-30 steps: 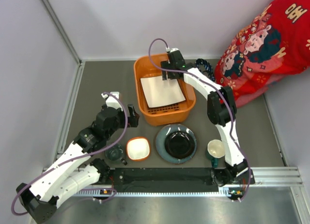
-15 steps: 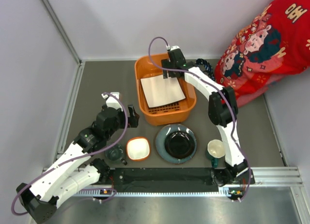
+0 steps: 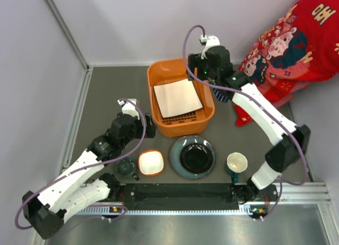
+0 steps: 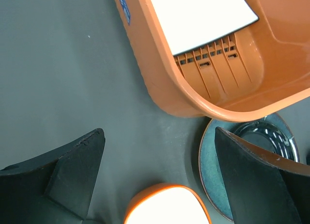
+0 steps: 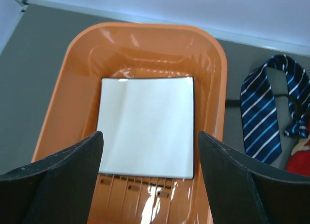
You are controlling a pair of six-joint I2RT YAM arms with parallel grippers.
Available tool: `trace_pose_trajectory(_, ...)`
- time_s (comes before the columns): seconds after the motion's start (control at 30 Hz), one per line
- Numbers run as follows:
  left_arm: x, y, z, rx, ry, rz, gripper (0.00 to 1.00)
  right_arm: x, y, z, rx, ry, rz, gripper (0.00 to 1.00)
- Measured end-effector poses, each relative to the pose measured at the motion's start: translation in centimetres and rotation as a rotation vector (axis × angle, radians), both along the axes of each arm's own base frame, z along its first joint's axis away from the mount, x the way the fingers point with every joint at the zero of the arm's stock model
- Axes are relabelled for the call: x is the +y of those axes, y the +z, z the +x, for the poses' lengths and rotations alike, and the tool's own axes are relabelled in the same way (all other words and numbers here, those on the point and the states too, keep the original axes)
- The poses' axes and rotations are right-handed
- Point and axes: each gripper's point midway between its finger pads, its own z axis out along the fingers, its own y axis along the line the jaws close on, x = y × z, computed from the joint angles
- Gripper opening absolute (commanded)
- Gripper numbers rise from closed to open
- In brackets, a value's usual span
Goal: Place the mixed dishes into the plastic bin
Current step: Pick up the plate at the center of the board.
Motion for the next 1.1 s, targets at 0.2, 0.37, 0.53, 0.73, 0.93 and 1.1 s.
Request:
trace_pose_trajectory(0.2,-0.9,-0.8,0.5,0.020,-0.025,0.005,0.99,-1.0,0.2,-7.6,0.023,0.039,0.022,0.77)
trace_pose_trajectory(0.37,-1.2,-0.9,0.6,0.023,-0.039,0.010,0.99,-2.4,-3.5,-14.0,0.134,0.047,0.003,0.76)
trace_pose_trajectory(0.53,-1.4,-0.9,0.5,0.025,-0.050,0.005,0.99,-5.9,-6.5,-18.9,0.222,-0.004,0.025,0.70)
trace_pose_trajectory(0.73,-2.1,-0.9,0.2,0.032,-0.092,-0.011,0.99,-8.2,-9.9,-21.5,0.282,-0.040,0.026,0.68)
trace_pose_trajectory(0.93,-4.8,-1.3,-1.4,0.039,-0.187,0.024,0.99,-9.2,-14.2,-22.8,0.364,-0.060,-0.031,0.69)
trace_pose_trajectory(1.1,-8.1,-0.3,-4.0,0.007,-0.294,0.038,0.99,-8.9,-14.3,-22.7,0.364,-0.065,-0.012,0.69)
